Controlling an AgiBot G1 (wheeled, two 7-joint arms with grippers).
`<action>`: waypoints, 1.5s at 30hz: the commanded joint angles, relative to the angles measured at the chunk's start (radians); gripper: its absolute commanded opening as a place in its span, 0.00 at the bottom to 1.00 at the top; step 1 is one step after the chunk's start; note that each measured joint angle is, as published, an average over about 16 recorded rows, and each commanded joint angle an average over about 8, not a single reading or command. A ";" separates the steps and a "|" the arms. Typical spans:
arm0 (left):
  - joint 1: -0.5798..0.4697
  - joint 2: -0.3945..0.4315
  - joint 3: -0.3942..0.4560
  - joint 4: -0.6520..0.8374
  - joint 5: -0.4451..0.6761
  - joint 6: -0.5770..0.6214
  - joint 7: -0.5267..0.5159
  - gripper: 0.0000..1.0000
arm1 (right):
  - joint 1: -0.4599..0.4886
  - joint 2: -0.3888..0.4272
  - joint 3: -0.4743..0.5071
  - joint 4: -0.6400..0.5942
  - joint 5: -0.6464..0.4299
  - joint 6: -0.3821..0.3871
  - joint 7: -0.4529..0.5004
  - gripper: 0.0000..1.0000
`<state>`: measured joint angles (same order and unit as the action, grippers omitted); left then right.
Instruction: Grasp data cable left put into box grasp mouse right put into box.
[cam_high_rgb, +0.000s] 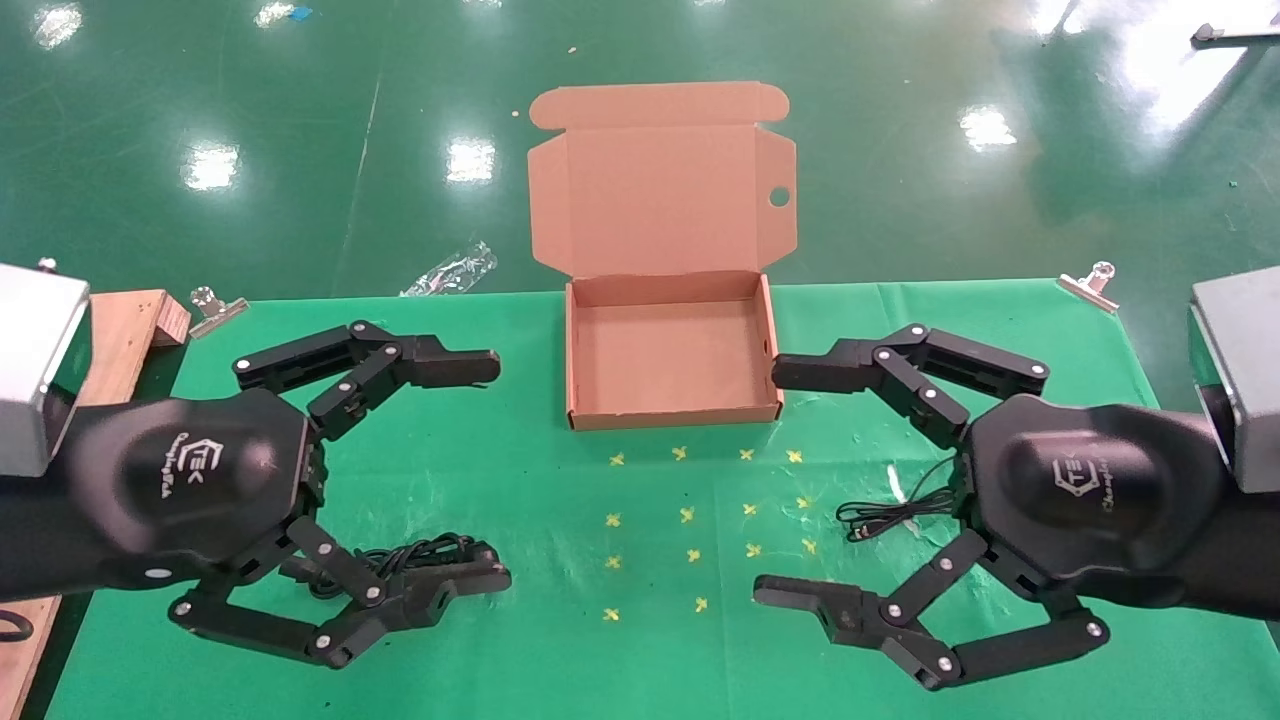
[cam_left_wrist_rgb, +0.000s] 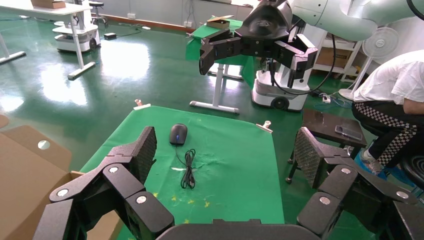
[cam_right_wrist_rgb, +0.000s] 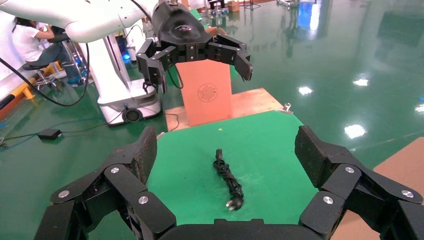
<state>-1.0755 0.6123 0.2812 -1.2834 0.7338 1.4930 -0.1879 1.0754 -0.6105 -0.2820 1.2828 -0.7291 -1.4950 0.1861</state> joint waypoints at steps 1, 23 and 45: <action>0.000 0.000 0.000 0.000 0.000 0.000 0.000 1.00 | 0.000 0.000 0.000 0.000 0.000 0.000 0.000 1.00; -0.054 -0.005 0.125 -0.063 0.356 -0.010 0.061 1.00 | -0.024 0.048 -0.048 0.030 -0.143 0.042 0.032 1.00; -0.167 0.205 0.409 -0.062 1.251 -0.205 -0.114 1.00 | -0.142 0.188 -0.052 0.071 -0.263 0.155 0.049 1.00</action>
<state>-1.2438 0.8119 0.6860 -1.3443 1.9571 1.3068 -0.2933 0.9430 -0.4277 -0.3375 1.3541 -0.9978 -1.3434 0.2381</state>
